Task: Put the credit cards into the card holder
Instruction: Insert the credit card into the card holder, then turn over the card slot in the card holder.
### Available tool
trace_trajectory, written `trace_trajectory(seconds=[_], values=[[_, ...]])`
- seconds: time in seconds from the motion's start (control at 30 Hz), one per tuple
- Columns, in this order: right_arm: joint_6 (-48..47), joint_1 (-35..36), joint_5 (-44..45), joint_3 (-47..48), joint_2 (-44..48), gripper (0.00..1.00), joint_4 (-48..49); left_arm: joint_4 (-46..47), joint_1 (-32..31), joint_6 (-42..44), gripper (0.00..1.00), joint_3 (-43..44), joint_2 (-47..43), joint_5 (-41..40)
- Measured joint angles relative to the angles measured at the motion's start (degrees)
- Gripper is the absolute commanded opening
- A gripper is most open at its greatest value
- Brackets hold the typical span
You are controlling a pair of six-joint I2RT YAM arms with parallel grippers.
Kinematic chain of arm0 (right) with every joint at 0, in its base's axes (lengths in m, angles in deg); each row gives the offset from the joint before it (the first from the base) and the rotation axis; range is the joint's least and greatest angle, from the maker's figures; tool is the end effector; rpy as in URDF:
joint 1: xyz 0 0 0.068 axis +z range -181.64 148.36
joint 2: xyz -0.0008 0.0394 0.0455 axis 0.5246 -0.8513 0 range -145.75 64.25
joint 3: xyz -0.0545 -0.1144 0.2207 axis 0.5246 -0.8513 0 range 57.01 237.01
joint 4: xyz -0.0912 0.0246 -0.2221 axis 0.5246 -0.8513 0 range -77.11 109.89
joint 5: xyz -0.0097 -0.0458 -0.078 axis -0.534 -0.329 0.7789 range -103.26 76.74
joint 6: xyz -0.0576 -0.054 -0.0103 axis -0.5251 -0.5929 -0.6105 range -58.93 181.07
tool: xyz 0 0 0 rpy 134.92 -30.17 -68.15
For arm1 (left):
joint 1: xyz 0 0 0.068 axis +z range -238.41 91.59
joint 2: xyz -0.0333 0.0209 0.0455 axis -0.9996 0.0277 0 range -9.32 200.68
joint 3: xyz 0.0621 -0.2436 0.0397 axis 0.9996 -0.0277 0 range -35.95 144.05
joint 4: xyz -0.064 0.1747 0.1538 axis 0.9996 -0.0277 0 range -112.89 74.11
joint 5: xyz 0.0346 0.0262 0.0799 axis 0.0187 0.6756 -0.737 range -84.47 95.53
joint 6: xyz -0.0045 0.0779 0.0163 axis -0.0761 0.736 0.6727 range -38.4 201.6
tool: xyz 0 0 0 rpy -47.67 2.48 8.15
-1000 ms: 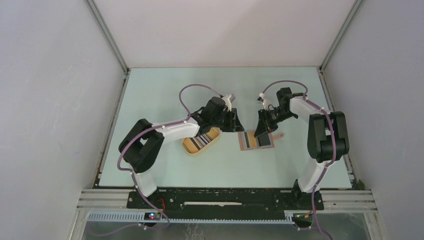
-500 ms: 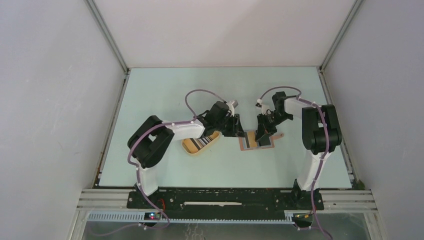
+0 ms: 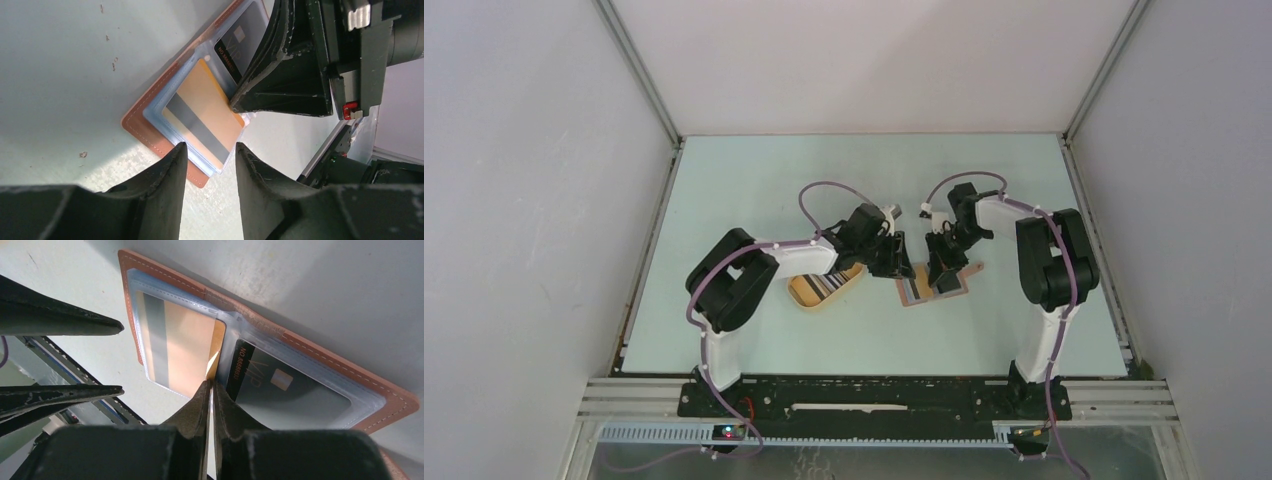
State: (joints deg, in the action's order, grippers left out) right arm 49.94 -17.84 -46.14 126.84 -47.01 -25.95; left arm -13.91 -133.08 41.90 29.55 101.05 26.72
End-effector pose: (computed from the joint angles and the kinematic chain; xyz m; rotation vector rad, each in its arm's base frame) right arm 0.3041 0.1131 0.1074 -0.6642 2.9067 0.8814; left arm 0.2721 -0.3038 0.1341 0.3182 2.5377 -1.0996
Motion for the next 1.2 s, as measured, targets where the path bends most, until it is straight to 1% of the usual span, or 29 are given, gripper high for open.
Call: trace_trajectory(seconds=[0.33,0.53,0.9,1.2], values=[[1.46,2.27,3.91,1.05,0.0,0.12,-0.63,-4.28,0.0,0.02,0.48,0.13,0.02,-1.77],[1.79,3.04,5.44,1.57,0.0,0.14,-1.16,-4.81,0.0,-0.35,0.48,0.13,0.02,-1.95],[2.12,3.08,5.64,1.7,-0.02,0.15,-1.38,-3.76,0.0,-1.51,0.41,0.13,0.04,-1.27],[2.12,3.08,5.64,1.7,-0.02,0.15,-1.4,-2.4,0.0,-2.08,0.39,0.28,0.59,-0.72]])
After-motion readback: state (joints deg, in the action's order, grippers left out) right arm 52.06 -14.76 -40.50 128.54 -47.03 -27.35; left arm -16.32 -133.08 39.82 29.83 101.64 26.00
